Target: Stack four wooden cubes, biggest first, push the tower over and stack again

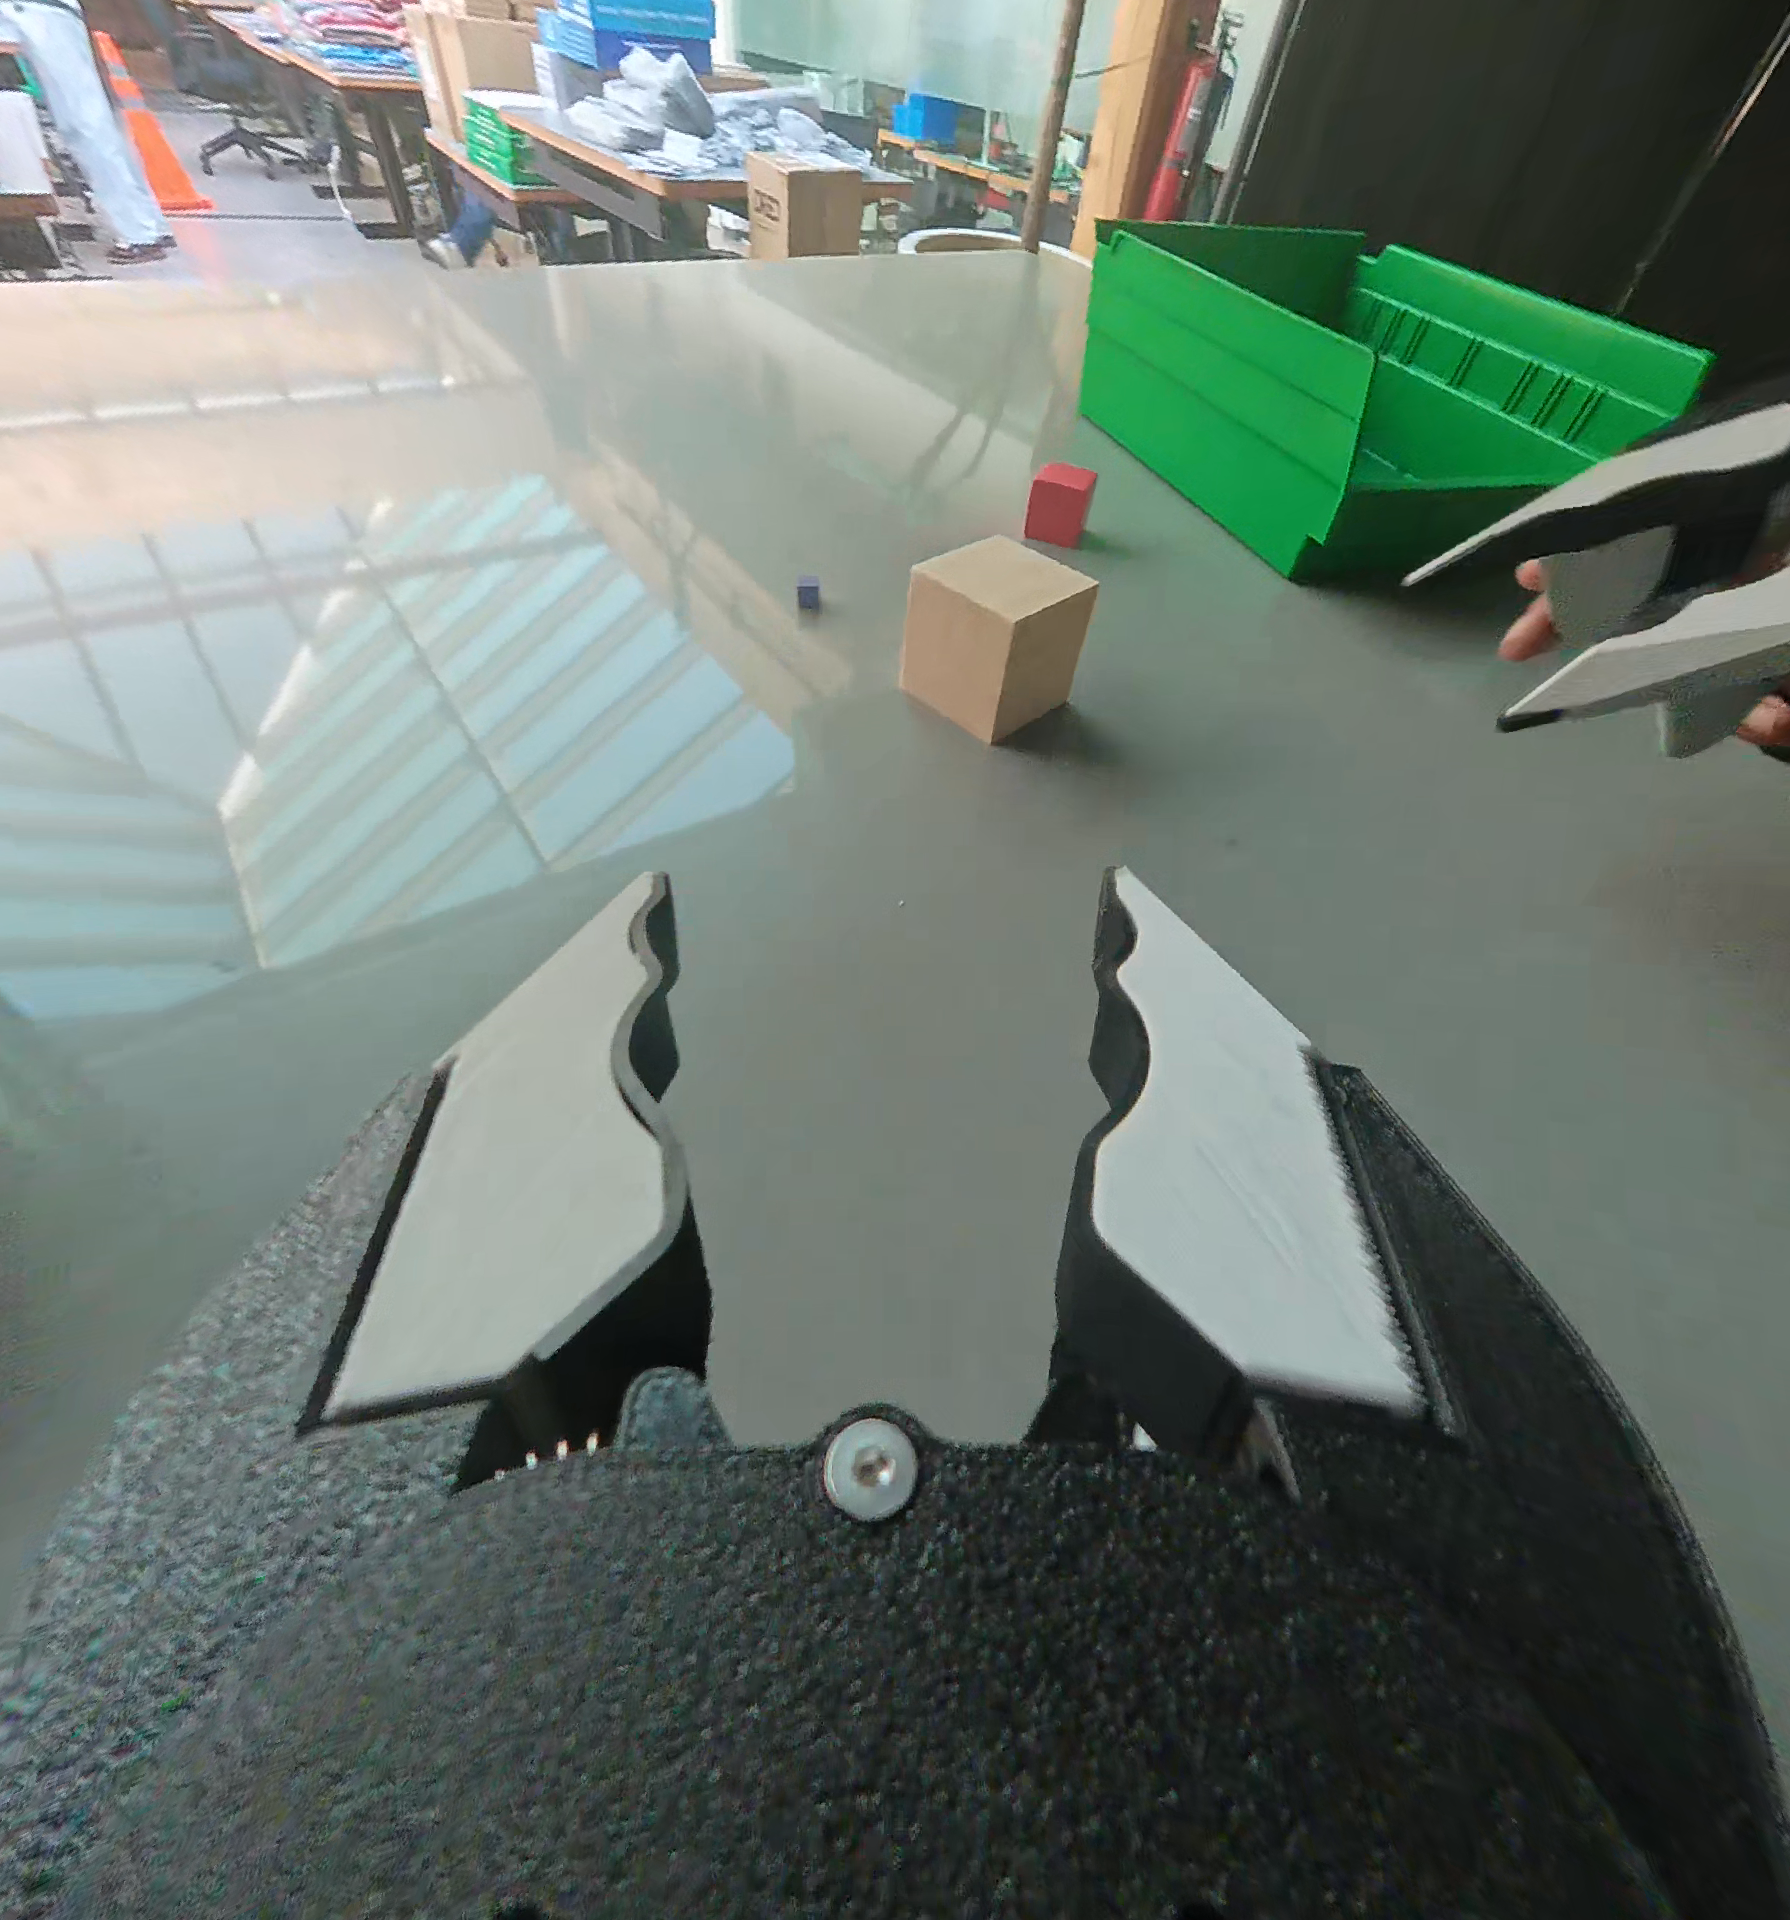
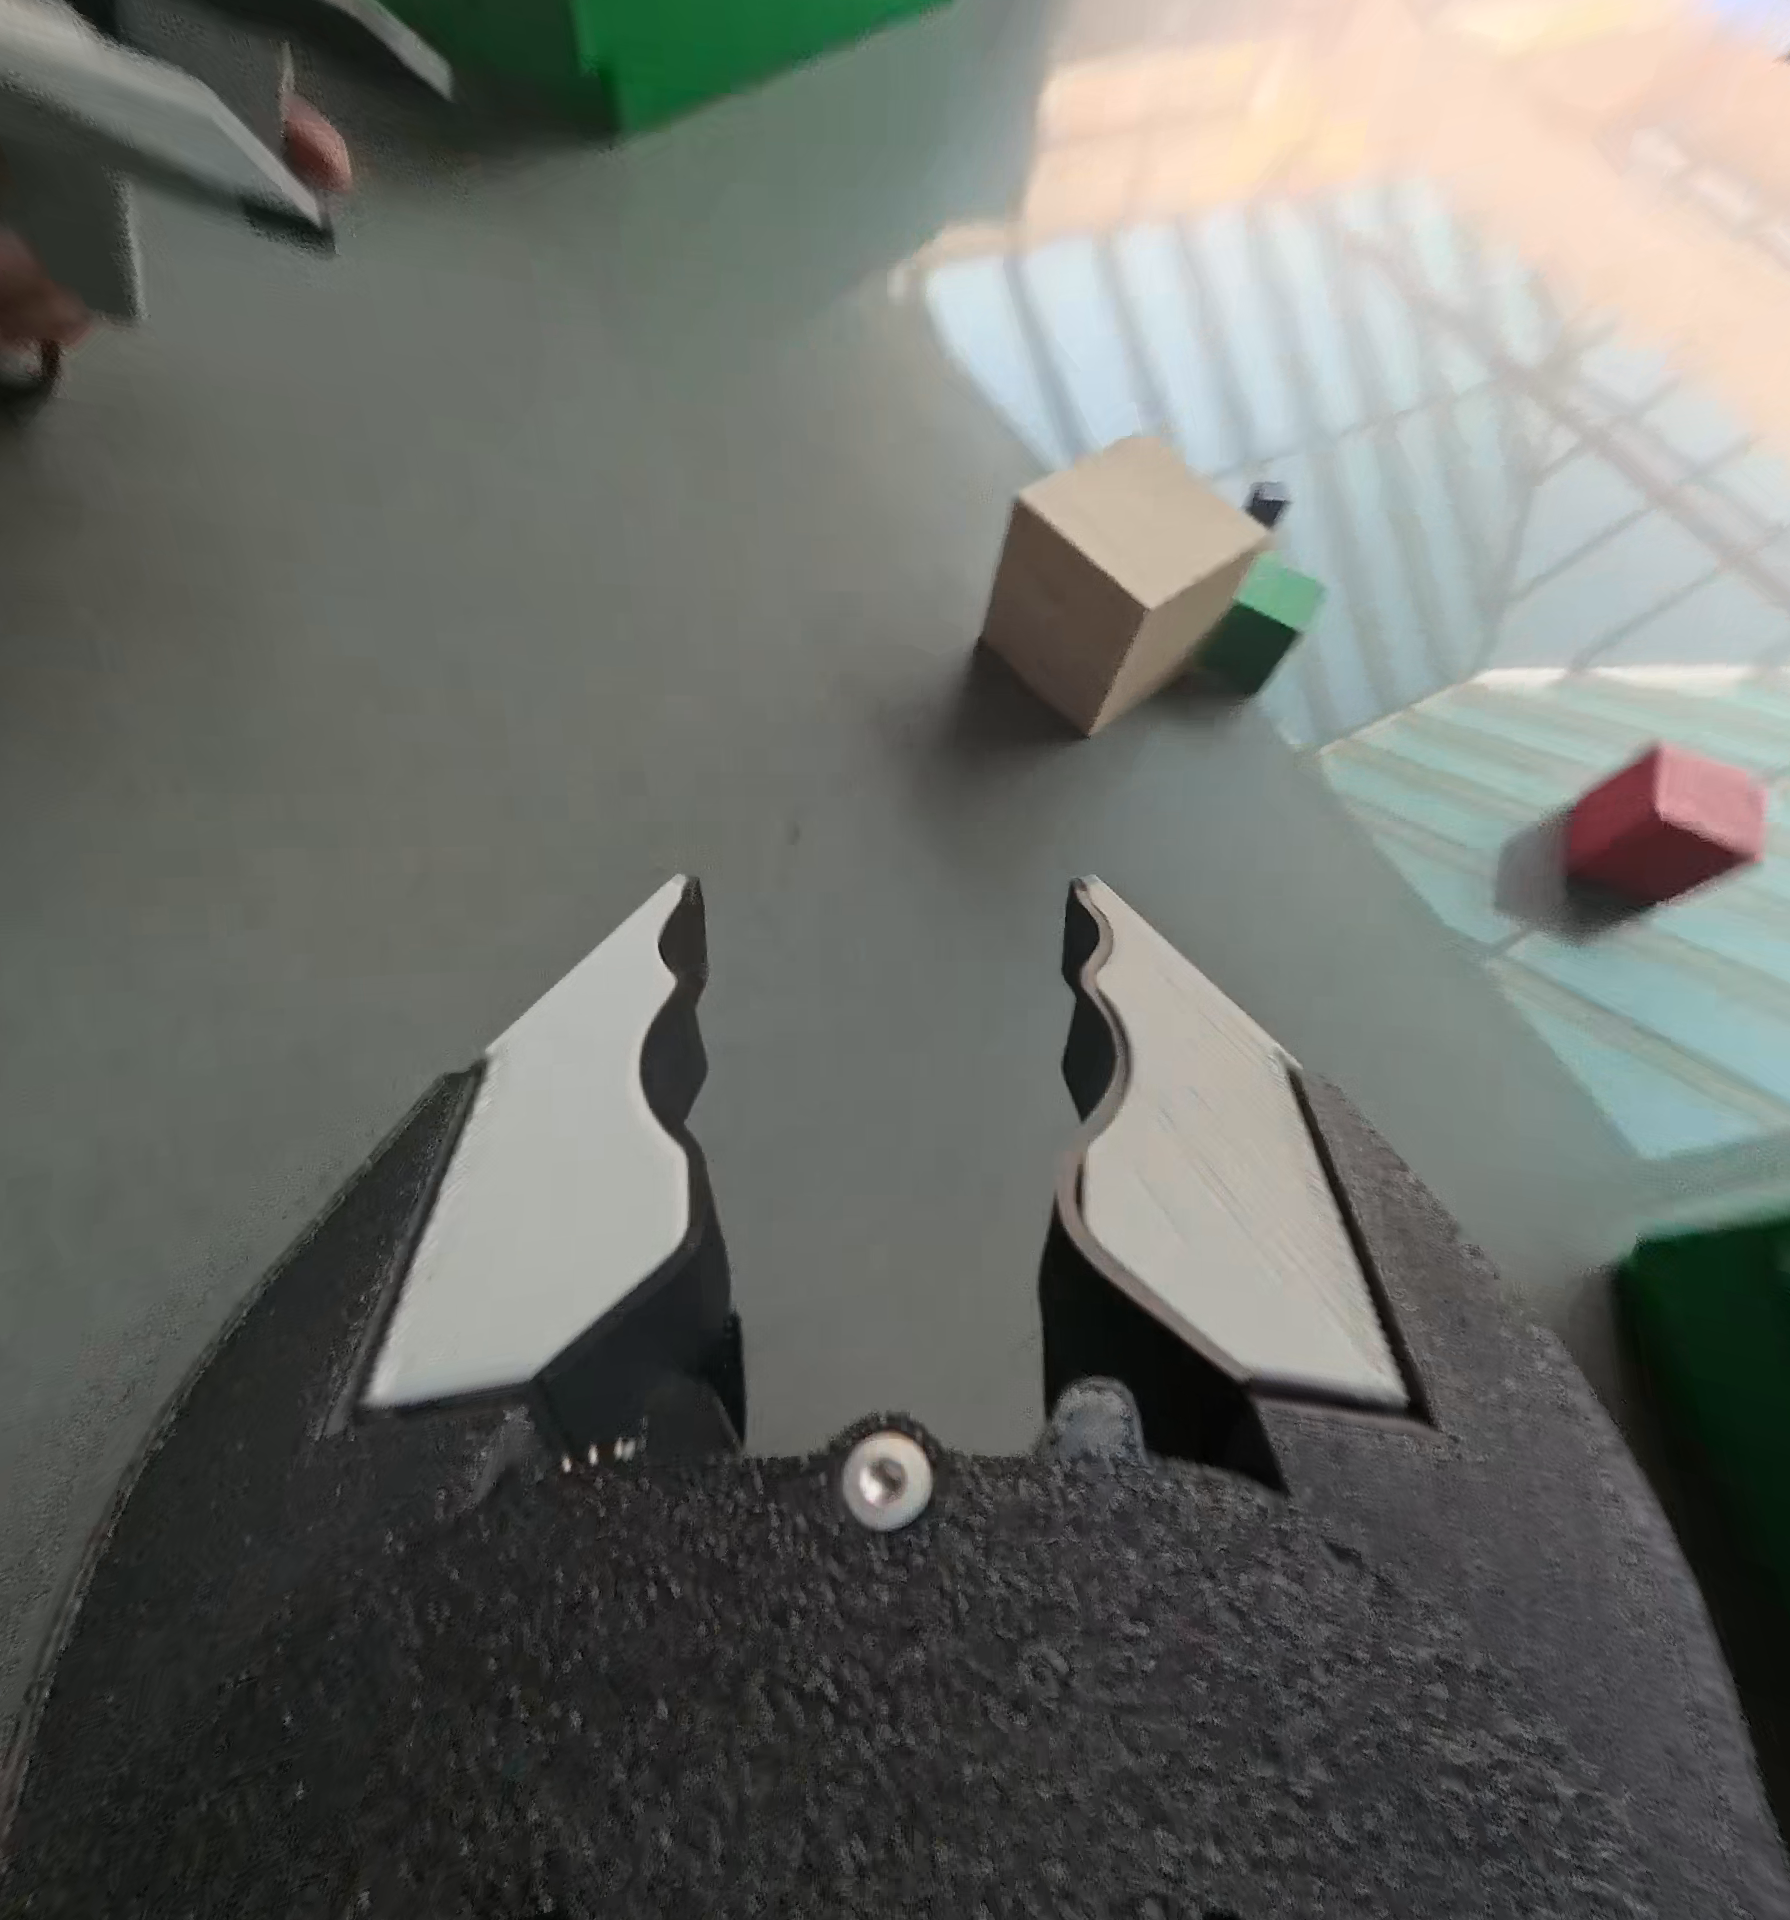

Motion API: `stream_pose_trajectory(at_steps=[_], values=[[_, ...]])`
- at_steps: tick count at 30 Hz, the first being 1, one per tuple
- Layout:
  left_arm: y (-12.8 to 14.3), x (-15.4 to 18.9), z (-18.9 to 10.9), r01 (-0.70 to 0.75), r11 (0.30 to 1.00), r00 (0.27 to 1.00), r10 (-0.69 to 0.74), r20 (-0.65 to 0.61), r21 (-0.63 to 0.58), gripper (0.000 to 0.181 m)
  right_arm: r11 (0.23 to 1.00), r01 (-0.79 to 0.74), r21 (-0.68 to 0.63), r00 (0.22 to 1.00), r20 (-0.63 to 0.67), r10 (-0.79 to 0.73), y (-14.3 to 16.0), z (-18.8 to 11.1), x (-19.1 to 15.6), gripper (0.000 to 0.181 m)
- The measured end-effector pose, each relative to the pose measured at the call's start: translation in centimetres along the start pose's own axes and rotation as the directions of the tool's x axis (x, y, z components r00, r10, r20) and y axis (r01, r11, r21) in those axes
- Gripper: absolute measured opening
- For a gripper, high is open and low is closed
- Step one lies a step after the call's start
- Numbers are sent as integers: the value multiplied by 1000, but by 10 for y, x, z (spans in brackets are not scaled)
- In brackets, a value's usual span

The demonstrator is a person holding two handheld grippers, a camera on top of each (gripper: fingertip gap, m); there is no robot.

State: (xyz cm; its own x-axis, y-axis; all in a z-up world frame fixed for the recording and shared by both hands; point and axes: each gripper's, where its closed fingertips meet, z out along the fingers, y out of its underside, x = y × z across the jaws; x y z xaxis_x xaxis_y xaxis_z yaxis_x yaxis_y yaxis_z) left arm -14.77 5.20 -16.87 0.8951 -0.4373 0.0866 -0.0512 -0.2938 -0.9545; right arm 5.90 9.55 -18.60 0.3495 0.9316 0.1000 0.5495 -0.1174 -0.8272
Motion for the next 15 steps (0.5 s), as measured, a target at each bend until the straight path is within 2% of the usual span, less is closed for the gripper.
stream_pose_trajectory(at_steps=[4,8,12,15], values=[[0,-2,-12,3,1000,1000,-3,6,18,79,958,246,-151,965,126,-228,-15,35,17,70],[-2,1,-21,-35,999,999,34,15,24,77,860,434,-267,896,224,-383,-39,70,46,72],[5,-2,-33,-27,999,999,27,42,22,76,746,555,-369,828,331,-453,-49,101,66,81],[13,-9,-46,-1,1000,997,0,73,20,74,675,604,-423,791,419,-445,-38,119,68,90]])
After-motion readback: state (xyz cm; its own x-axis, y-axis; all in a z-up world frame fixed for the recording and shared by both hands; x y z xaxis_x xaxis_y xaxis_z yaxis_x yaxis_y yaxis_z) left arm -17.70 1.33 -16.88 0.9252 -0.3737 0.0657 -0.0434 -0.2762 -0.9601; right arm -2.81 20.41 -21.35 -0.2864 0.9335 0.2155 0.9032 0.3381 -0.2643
